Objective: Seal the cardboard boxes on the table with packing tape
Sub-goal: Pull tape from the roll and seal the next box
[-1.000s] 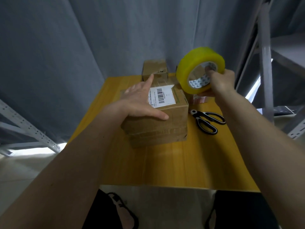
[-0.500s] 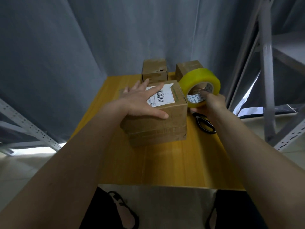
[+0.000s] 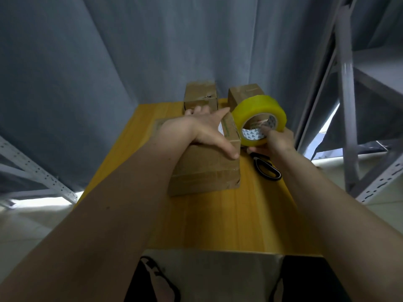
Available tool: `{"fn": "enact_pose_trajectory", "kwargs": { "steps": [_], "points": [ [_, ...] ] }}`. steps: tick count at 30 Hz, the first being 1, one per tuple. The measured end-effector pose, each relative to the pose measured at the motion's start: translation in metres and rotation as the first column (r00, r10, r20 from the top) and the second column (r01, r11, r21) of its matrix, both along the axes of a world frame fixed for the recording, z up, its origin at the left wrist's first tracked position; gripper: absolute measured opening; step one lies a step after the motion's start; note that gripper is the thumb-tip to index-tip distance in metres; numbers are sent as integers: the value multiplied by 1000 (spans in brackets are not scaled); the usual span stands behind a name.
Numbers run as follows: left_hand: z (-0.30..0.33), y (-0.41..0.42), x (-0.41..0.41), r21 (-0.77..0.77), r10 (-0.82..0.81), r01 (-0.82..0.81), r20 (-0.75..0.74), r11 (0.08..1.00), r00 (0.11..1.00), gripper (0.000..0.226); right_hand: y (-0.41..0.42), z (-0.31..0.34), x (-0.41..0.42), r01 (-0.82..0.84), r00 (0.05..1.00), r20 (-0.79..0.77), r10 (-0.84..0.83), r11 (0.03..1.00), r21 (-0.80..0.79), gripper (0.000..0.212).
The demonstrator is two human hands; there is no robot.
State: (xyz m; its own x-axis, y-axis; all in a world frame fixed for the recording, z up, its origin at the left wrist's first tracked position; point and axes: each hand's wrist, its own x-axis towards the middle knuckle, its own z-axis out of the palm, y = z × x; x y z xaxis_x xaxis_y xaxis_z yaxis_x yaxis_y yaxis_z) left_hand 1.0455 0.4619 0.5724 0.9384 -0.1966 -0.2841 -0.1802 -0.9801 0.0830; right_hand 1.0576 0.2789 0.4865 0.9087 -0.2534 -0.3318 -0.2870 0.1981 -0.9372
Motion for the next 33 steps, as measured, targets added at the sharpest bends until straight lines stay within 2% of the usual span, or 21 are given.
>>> {"fn": "enact_pose_trajectory", "kwargs": {
  "steps": [3, 5, 10, 13, 15, 16, 19, 23, 25, 29, 33],
  "points": [
    [-8, 0, -5, -100, 6, 2, 83, 995, 997, 130, 2, -3, -5, -1, 1000, 28, 0, 999, 33, 13],
    [-13, 3, -10, -144, 11, 9, 133, 990, 991, 128, 4, -5, -6, 7, 999, 38, -11, 996, 87, 14],
    [-14, 5, -20, -274, 44, 22, 233, 961, 972, 126, 13, 0, -9, 21, 995, -97, 20, 912, 409, 28],
    [-9, 5, -25, -369, 65, 51, 294, 928, 954, 124, 23, 11, -9, -28, 998, -32, 51, 868, 496, 34],
    [-2, 5, -29, -475, 113, 74, 355, 877, 928, 121, 28, 31, -8, -98, 995, 52, 83, 868, 486, 19],
    [0, 5, -30, -531, 147, 90, 388, 843, 910, 119, 30, 45, -8, -116, 992, 93, 83, 884, 454, 11],
    [3, 8, -35, -675, 262, 140, 458, 724, 850, 117, 31, 91, -8, -118, 972, 227, 60, 961, 249, 10],
    [-11, 12, -44, -811, 404, 148, 429, 566, 808, 121, 42, 125, -13, -94, 915, 387, 116, 993, -74, 7],
    [-24, 16, -50, -829, 424, 81, 364, 553, 829, 126, 54, 123, -12, -77, 898, 407, 168, 970, -230, 10],
    [-38, 34, -56, -824, 406, -76, 195, 562, 893, 131, 81, 109, -13, -68, 898, 337, 282, 847, -527, 31],
    [-38, 52, -57, -896, 390, -115, 68, 428, 918, 130, 107, 106, -16, -76, 893, 309, 326, 788, -611, 37]
  ]
}}
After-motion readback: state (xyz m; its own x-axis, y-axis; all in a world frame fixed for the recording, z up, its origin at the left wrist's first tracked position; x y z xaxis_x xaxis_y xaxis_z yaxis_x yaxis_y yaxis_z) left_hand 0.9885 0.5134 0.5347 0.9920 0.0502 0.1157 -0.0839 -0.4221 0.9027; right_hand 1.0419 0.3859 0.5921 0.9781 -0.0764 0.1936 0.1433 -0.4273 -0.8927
